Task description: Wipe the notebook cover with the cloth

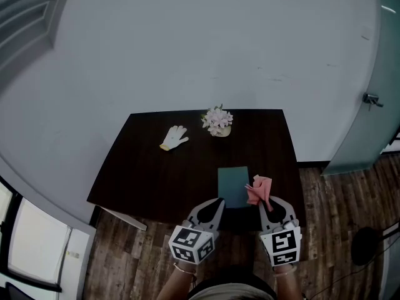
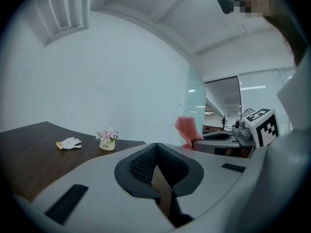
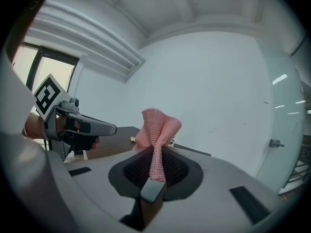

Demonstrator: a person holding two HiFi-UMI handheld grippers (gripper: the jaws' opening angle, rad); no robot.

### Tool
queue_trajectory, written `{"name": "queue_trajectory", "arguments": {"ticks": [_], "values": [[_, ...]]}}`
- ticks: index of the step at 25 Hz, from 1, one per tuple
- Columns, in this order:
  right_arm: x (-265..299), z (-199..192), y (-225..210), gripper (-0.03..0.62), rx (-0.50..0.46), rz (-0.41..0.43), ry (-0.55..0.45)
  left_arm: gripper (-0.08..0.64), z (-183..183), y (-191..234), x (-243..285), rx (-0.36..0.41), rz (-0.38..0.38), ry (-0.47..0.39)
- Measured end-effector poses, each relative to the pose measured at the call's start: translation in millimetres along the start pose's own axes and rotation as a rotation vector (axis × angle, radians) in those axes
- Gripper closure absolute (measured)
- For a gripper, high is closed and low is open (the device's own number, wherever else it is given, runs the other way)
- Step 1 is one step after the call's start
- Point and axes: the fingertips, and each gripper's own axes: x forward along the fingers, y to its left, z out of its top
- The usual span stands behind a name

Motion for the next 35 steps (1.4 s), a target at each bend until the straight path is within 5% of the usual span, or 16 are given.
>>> {"name": "queue_trajectory", "arguments": {"ticks": [35], "values": [[-23.0,48.1,41.1,0.545,-0.032,-0.061,-0.044,0.541,31.0,-2.2,-44.3,0.028,-0.068,-0.031]]}}
